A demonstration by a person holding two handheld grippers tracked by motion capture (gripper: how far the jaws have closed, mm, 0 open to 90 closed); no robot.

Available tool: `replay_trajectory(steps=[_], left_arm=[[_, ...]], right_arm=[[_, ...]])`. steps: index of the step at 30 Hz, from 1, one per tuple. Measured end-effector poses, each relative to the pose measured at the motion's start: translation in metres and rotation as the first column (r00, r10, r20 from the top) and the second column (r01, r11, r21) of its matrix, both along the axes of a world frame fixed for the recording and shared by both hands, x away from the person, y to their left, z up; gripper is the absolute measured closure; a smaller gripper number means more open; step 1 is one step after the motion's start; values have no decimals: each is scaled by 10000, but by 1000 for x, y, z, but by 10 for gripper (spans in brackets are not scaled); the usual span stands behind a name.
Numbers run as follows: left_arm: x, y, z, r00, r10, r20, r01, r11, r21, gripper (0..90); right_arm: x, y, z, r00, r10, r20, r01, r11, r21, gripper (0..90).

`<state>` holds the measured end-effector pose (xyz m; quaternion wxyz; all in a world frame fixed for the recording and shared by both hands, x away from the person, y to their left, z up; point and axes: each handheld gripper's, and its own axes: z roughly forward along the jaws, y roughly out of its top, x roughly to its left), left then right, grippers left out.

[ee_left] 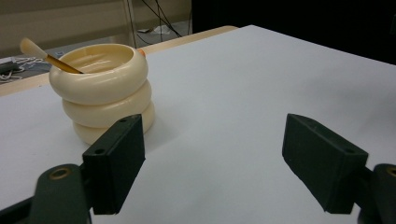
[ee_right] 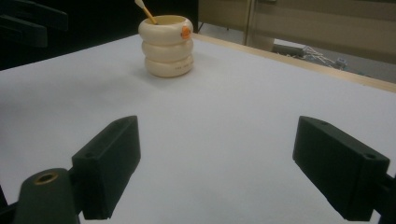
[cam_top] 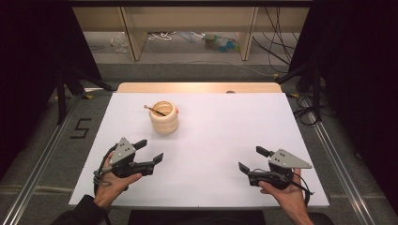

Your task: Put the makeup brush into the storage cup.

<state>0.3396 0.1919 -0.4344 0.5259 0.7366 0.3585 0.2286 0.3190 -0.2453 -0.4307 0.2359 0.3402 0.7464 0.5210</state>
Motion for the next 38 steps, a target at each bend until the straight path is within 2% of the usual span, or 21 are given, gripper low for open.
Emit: replay_trajectory(steps=[5, 8, 9, 13, 14, 19, 20, 22, 26, 27, 30, 38], left_arm=[[-2, -2, -2, 9998, -192, -63, 192, 9998, 65, 197], [-3, -2, -2, 9997, -236, -12, 237, 9997, 101, 183], [-3, -3, -2, 9997, -238, -45, 238, 9997, 81, 175], [-4, -2, -2, 9998, -221, -31, 221, 9997, 44, 168], [-4, -2, -2, 9997, -226, -23, 226, 9997, 49, 168], [-3, -2, -1, 9996, -295, 43, 295, 9995, 58, 164], [-4, -3, -2, 9998, -184, -79, 183, 9998, -78, 163], [-3, -2, -2, 9996, -275, 28, 275, 9996, -50, 163], [-4, -2, -1, 9997, -226, 6, 226, 9997, 26, 163], [-4, -3, -2, 9998, -181, -56, 180, 9998, -65, 163], [-3, -2, -1, 9995, -292, 72, 291, 9996, 30, 163], [-3, -2, -1, 9997, -255, 59, 255, 9997, -12, 163]], right_arm=[[0, -1, 0, 10000, -13, 62, 13, 10000, -19, 161], [-2, -1, 0, 9999, -10, -162, 10, 10000, -35, 160], [-1, -2, 0, 10000, -16, 52, 17, 10000, -84, 160], [-2, -1, 0, 9999, -57, -113, 57, 10000, 27, 160], [-1, -1, 0, 10000, -64, 43, 64, 10000, -16, 161], [-1, -1, 0, 9999, -65, 121, 65, 10000, -19, 161], [-1, -1, 0, 9999, -61, 118, 61, 10000, -25, 160], [-1, -1, 0, 10000, -73, 67, 73, 10000, -15, 160], [-1, -1, 0, 10000, -68, 62, 68, 10000, -13, 160], [-1, -1, 0, 9999, -51, 128, 51, 10000, -27, 160], [-1, -1, 0, 9999, -45, 126, 45, 10000, -31, 161], [-1, -1, 0, 9999, -35, 131, 36, 10000, -28, 160]])
